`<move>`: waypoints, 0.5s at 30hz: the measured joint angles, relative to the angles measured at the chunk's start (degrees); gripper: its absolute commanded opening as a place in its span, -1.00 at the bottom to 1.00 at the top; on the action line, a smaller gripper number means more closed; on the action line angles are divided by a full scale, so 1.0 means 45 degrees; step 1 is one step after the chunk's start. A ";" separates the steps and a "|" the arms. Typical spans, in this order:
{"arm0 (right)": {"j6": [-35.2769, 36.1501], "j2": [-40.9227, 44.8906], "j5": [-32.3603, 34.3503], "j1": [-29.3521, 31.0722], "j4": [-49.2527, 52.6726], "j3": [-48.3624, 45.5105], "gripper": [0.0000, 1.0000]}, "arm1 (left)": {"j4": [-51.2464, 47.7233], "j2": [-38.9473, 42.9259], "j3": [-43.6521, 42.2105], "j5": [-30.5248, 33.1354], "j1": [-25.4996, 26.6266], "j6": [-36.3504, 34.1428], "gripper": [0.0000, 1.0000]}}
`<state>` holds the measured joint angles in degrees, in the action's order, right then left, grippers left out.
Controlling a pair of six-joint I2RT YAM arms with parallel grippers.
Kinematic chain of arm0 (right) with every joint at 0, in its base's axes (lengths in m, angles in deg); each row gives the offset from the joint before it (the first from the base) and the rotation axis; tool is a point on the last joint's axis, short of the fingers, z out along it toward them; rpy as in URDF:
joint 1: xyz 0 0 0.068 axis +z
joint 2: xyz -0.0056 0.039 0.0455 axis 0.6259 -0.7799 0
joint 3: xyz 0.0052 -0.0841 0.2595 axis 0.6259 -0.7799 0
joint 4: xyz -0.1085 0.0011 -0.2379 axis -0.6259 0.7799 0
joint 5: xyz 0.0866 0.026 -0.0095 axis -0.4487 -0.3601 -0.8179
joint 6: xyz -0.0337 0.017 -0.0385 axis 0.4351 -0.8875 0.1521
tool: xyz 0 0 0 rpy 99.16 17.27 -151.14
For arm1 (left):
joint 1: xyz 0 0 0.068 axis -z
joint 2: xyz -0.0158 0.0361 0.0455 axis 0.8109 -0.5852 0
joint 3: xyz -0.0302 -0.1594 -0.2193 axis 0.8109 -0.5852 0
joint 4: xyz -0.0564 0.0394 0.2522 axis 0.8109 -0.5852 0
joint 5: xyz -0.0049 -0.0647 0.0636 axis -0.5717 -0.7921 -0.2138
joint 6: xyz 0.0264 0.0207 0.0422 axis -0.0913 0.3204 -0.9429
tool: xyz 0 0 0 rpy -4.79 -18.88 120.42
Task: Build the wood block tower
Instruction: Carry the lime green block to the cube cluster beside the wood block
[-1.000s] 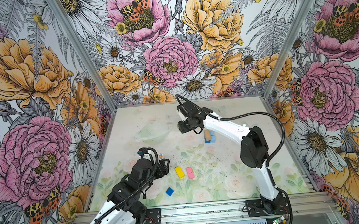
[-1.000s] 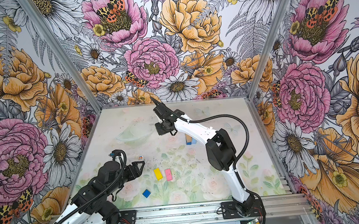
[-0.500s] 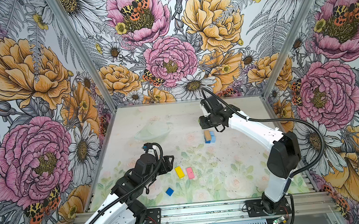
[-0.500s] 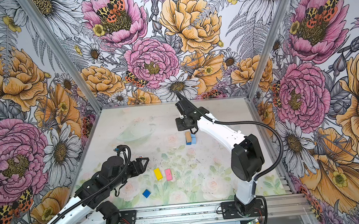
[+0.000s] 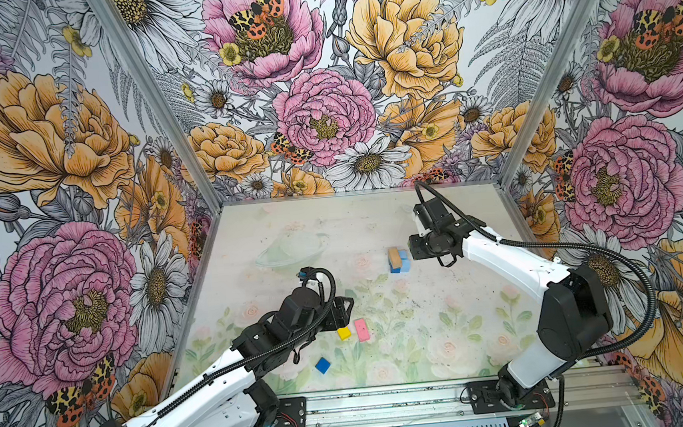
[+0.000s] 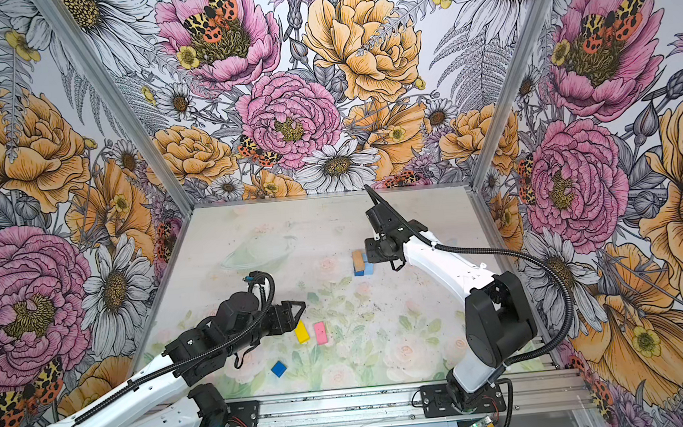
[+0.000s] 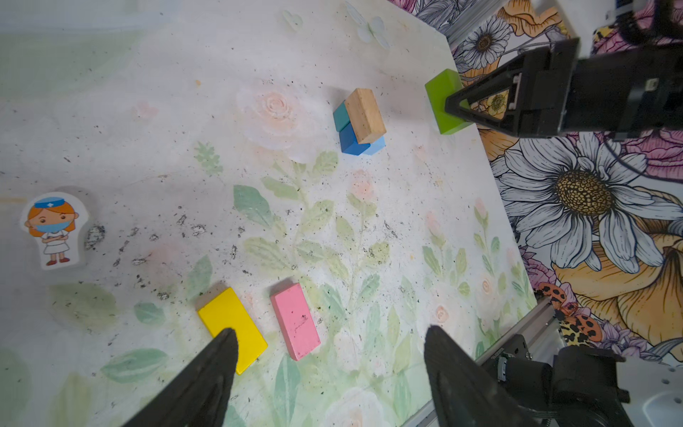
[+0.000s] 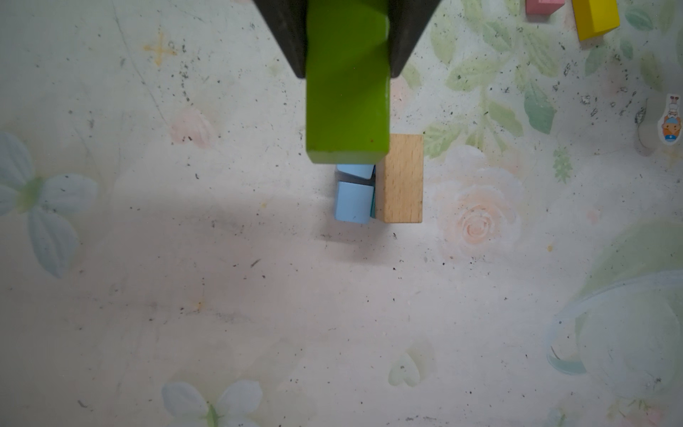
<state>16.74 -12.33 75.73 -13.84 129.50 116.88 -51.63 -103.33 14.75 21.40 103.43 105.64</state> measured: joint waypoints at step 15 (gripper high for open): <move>0.0005 -0.0083 -0.0821 -0.0389 -0.1059 -0.0758 -0.55 | 0.1409 -0.3045 0.1355 0.0083 0.0690 -0.0015 0.61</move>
<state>16.76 -12.70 72.04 -15.59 124.73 113.47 -45.29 -117.04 20.85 21.77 106.54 105.57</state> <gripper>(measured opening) 0.329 0.808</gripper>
